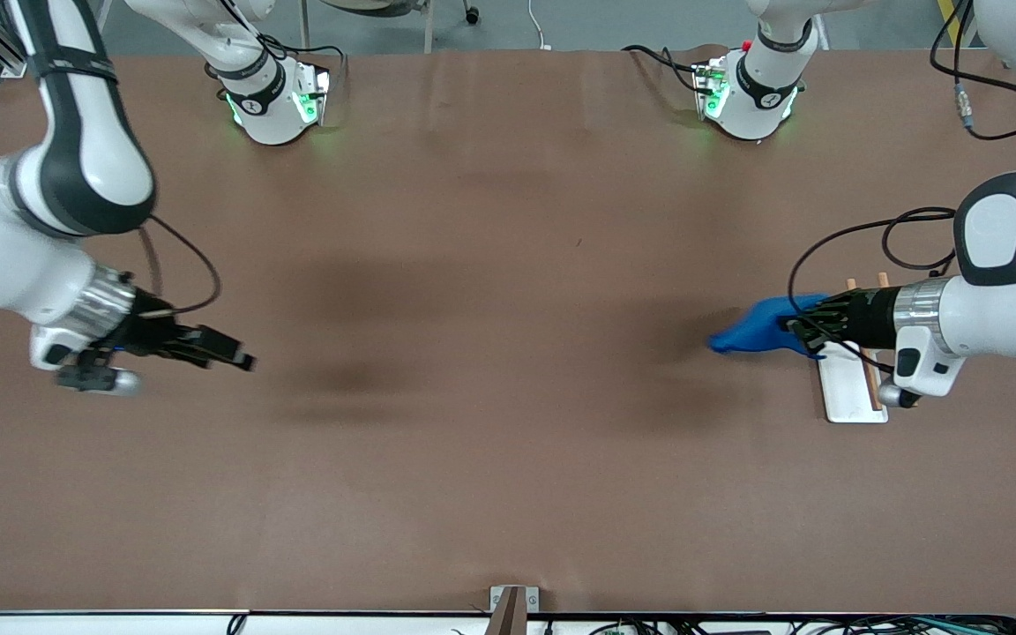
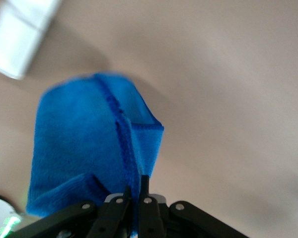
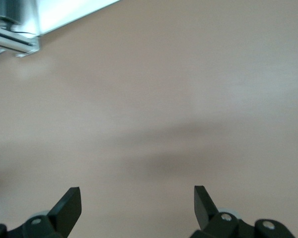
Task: Right arm passes towel to left arm to hang
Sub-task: 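Drape the towel over the wooden dowels with the left gripper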
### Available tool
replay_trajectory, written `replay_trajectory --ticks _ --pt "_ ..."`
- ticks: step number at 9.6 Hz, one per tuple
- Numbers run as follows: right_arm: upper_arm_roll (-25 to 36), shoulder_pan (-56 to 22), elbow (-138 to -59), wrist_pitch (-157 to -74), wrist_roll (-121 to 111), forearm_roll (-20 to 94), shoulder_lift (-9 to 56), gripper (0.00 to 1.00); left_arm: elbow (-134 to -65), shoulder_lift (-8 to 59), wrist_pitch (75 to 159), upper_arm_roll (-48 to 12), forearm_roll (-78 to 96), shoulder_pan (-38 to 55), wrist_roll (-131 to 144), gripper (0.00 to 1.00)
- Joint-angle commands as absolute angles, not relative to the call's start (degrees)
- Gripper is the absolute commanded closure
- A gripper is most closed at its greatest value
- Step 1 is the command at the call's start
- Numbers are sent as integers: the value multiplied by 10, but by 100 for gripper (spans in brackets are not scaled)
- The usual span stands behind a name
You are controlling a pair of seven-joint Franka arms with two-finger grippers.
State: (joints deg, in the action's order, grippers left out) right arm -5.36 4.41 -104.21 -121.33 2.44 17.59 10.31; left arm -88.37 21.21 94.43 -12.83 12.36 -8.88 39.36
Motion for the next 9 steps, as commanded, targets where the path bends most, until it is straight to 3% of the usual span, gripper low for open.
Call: replay_trajectory --ticks 1,5,9 --pt "-18 40 -1036 -1164 29 70 58 0 -898 218 950 -128 63 -124 399 99" --pt "39 40 -874 -923 35 31 48 0 -892 248 972 -128 -3 -179 316 99" --pt "64 42 -859 -846 26 29 -24 0 -892 248 977 -129 -13 -202 301 99"
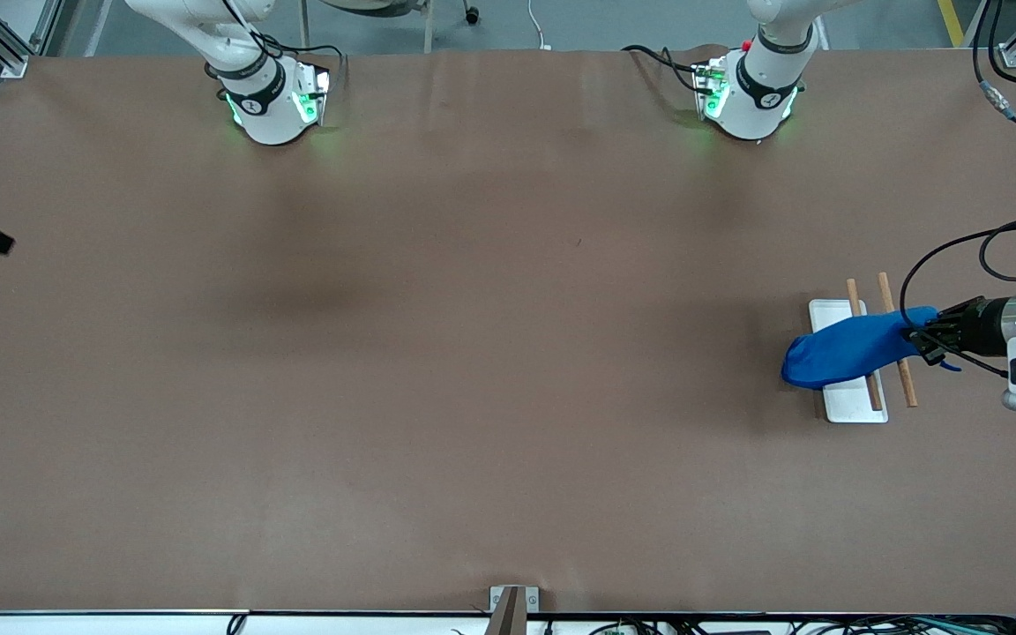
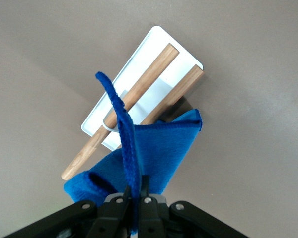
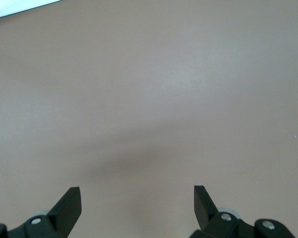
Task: Right arm passes towel to left arm to hang
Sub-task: 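Drape the towel over the wooden dowels with the left gripper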
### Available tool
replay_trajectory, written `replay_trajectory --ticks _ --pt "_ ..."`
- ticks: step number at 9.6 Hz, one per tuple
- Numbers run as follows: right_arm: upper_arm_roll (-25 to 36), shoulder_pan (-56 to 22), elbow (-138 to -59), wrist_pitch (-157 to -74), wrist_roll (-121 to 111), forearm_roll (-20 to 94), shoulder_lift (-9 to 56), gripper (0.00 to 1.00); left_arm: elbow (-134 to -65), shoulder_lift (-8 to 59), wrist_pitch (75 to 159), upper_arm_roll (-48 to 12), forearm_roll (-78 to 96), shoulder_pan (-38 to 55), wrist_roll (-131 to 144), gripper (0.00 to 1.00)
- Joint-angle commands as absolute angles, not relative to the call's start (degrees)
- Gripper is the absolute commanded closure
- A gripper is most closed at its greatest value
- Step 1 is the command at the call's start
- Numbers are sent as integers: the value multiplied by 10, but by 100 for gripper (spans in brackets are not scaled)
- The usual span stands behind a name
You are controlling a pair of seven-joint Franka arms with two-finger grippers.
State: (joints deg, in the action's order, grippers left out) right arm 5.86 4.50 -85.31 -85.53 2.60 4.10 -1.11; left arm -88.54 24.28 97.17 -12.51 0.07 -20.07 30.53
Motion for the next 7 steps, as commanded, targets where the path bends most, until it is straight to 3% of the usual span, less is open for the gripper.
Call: replay_trajectory --ticks 1,7 --pt "66 43 -842 -844 26 26 -22 0 -890 250 979 -128 -20 -216 274 99" --pt "61 36 -857 -881 26 12 -18 0 -863 300 991 -127 -27 -282 139 99"
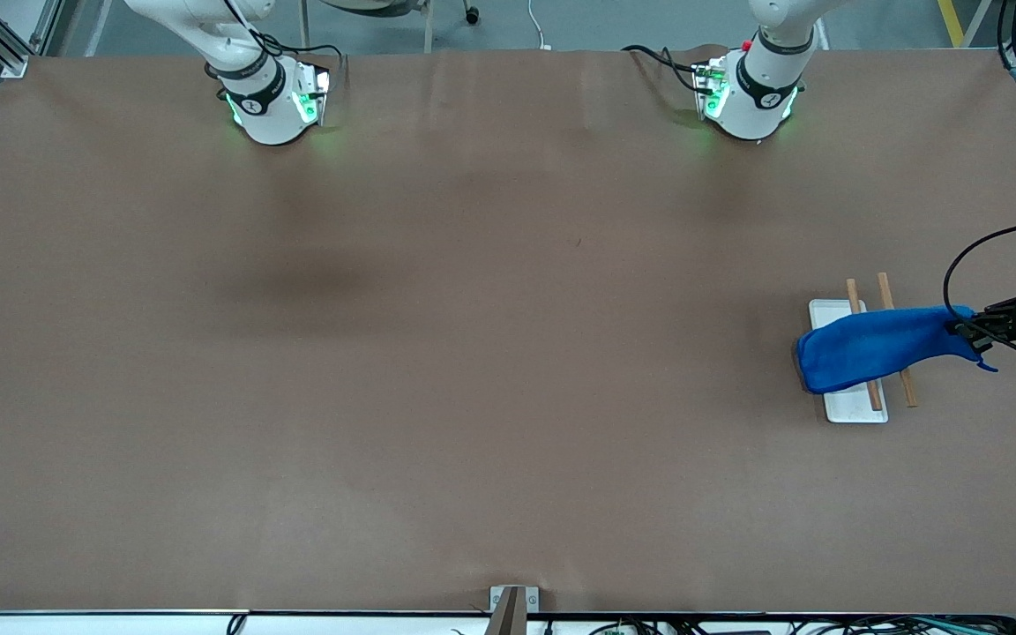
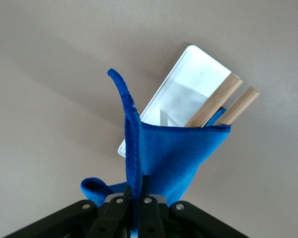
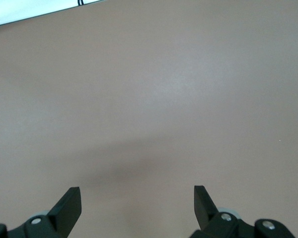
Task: Right arm passes towel to left arm to hang
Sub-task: 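Drape the towel over the wooden dowels with the left gripper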
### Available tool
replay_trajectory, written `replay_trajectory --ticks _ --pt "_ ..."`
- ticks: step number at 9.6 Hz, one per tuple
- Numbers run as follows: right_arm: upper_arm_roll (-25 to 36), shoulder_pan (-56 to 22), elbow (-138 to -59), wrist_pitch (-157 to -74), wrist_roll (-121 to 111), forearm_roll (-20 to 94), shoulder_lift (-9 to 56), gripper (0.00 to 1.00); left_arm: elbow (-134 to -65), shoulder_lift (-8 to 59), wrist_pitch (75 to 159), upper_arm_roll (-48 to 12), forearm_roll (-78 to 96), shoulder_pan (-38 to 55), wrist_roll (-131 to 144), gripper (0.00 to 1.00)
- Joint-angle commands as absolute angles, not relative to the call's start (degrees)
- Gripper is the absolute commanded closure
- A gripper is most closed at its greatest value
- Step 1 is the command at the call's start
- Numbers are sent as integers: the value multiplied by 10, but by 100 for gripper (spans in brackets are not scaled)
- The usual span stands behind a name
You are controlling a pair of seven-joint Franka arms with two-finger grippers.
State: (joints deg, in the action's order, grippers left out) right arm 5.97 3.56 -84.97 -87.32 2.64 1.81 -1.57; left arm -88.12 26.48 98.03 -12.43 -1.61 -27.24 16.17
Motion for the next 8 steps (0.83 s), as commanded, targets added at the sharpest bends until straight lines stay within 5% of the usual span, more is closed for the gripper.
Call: replay_trajectory --ticks 1,6,7,8 --pt "62 34 -856 -875 5 6 -19 0 -860 311 1003 -127 -28 -291 115 99" --pt "60 37 -847 -871 12 0 -19 0 -858 338 1041 -127 -49 -315 59 93" --pt "61 39 -847 -872 19 0 -19 0 -857 344 1042 -127 -49 -315 49 76" --pt "62 39 -848 -874 24 -4 -19 0 -851 349 1042 -127 -49 -316 49 44"
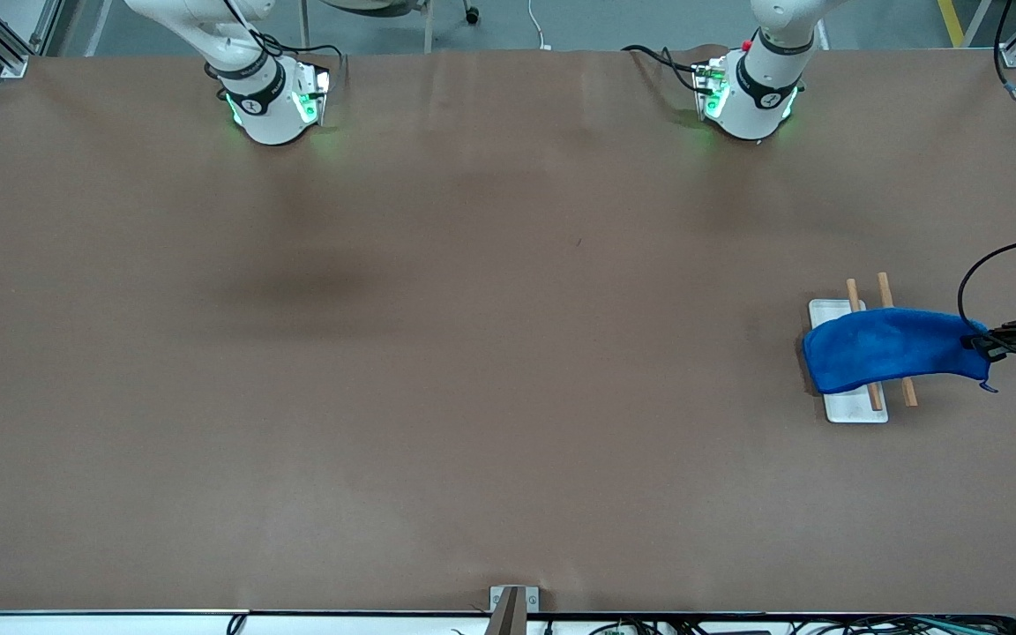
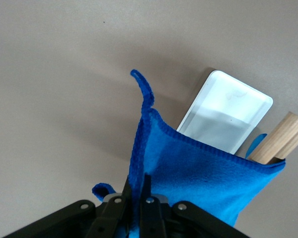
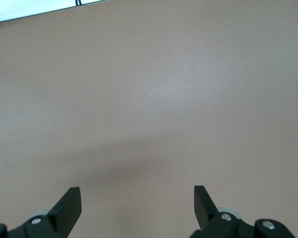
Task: Right arm passes towel to left arm to hang
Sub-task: 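Drape the towel over the wooden dowels with the left gripper, then open the left gripper and release the towel on the dowels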
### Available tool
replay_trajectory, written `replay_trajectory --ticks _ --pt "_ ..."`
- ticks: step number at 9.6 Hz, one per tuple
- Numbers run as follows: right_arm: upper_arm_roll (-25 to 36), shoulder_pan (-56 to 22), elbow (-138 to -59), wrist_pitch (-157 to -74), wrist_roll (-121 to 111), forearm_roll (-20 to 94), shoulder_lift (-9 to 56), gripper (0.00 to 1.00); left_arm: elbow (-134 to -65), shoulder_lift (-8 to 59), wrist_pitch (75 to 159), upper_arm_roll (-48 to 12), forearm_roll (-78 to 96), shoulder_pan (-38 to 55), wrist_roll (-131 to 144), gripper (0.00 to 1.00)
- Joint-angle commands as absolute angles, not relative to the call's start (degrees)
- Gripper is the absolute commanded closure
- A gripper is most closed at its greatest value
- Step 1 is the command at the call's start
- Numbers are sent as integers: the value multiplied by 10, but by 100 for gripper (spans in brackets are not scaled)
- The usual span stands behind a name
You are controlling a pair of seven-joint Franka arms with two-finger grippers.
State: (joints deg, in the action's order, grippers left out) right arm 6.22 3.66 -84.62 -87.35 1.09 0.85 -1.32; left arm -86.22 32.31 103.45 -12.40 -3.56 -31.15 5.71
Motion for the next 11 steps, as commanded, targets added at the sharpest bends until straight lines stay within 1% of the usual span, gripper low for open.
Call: replay_trajectory --ticks 1,4,7,8,10,11 --pt "62 38 -849 -876 24 -4 -19 0 -850 348 1042 -127 -51 -315 48 1" --pt "62 39 -851 -878 24 -4 -19 0 -839 311 1029 -136 -45 -316 50 0" --pt "62 39 -852 -875 14 -4 -19 0 -836 224 983 -164 -49 -311 47 0" --pt "62 38 -852 -875 14 -4 -19 0 -818 205 958 -177 -50 -311 47 0" --pt "62 39 -852 -874 14 -4 -19 0 -753 195 850 -220 -47 -311 49 0" --pt "62 39 -852 -873 14 -4 -19 0 -733 176 822 -235 -47 -311 55 0"
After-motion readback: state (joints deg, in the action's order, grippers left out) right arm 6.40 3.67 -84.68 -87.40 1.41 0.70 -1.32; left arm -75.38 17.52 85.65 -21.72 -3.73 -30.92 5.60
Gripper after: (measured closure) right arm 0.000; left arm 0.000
